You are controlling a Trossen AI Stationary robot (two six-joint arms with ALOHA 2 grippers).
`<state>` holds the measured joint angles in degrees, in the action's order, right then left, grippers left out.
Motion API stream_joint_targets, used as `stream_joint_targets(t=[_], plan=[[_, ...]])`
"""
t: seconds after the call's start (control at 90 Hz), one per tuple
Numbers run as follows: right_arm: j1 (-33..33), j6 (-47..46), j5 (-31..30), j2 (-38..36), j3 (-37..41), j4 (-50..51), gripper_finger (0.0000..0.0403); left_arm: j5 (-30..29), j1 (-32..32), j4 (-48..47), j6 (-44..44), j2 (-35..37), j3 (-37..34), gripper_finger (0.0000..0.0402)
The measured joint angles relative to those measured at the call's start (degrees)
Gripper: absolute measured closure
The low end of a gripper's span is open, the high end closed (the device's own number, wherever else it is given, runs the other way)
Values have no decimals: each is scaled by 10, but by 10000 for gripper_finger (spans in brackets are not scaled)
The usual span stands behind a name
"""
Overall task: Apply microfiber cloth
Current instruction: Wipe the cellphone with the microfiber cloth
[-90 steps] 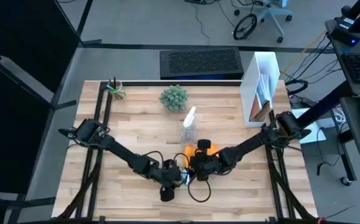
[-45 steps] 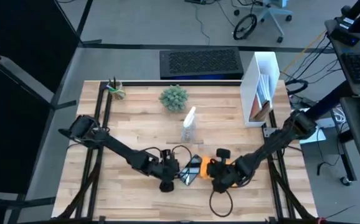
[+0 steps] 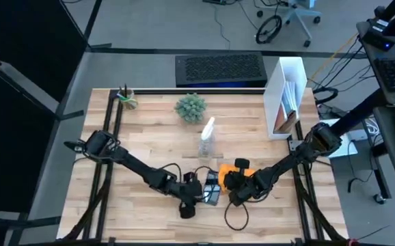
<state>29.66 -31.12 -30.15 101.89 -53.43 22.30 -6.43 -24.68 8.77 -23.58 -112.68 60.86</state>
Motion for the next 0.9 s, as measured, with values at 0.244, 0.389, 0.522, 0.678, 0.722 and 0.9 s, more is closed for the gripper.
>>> stream_joint_targets(t=[0.244,0.389,0.522,0.678,0.722,0.9], plan=[[-6,64,4,-16,-36,24,399,8,7,-15,1,15,0,279],[23,52,6,-49,-66,45,399,-41,15,-52,43,54,12,279],[45,48,7,-50,-68,-49,399,-72,42,-48,100,49,11,279],[57,46,5,-11,-67,-145,399,-58,78,-5,106,9,11,279],[57,54,5,3,-67,-166,399,-38,85,23,106,-5,11,279],[25,78,4,55,-67,-192,399,8,95,77,109,-51,11,279]])
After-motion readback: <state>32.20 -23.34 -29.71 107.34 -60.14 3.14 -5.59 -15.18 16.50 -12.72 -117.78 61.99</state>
